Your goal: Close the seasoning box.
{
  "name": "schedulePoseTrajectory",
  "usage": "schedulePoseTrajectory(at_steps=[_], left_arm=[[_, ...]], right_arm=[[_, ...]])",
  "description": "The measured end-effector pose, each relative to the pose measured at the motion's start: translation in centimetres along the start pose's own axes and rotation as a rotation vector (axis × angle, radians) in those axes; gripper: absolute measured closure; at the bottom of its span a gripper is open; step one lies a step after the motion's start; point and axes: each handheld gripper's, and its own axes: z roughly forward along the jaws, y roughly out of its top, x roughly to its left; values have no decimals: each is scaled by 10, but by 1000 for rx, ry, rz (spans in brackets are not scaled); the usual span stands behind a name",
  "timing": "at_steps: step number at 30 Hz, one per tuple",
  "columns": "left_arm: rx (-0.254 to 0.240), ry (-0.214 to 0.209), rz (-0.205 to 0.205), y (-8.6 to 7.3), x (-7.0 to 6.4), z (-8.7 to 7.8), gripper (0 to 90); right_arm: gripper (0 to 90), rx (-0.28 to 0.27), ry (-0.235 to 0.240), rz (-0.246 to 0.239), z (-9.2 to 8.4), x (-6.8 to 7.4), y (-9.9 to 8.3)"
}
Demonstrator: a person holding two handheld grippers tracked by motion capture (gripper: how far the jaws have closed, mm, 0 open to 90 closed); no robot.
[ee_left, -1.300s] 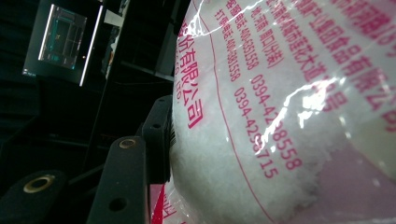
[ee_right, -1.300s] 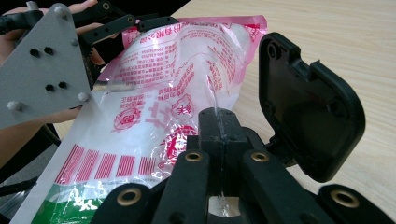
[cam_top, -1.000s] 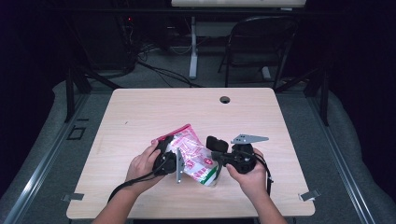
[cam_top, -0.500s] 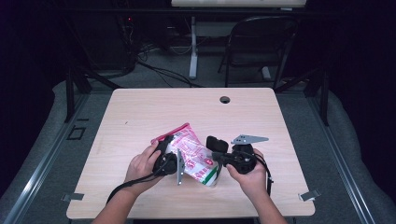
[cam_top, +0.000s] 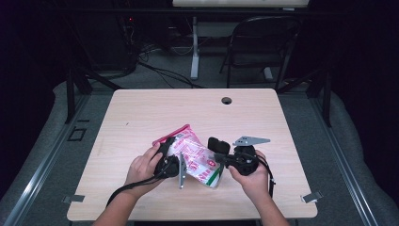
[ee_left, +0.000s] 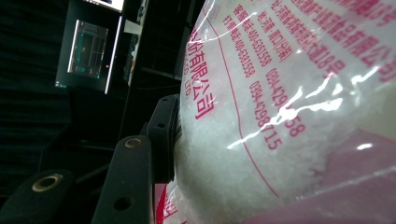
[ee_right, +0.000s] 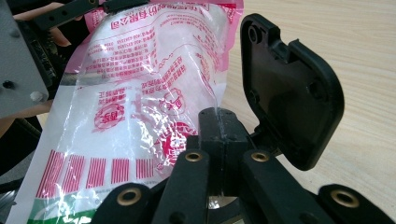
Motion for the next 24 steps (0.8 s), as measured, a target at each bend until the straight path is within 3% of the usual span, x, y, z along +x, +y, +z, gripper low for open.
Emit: schedulePoseTrajectory(at_steps=[24], left_arm=[[-5, 19, 92, 1, 0, -11, 597]], right_arm=[[900, 6, -12, 4, 2, -2, -1]])
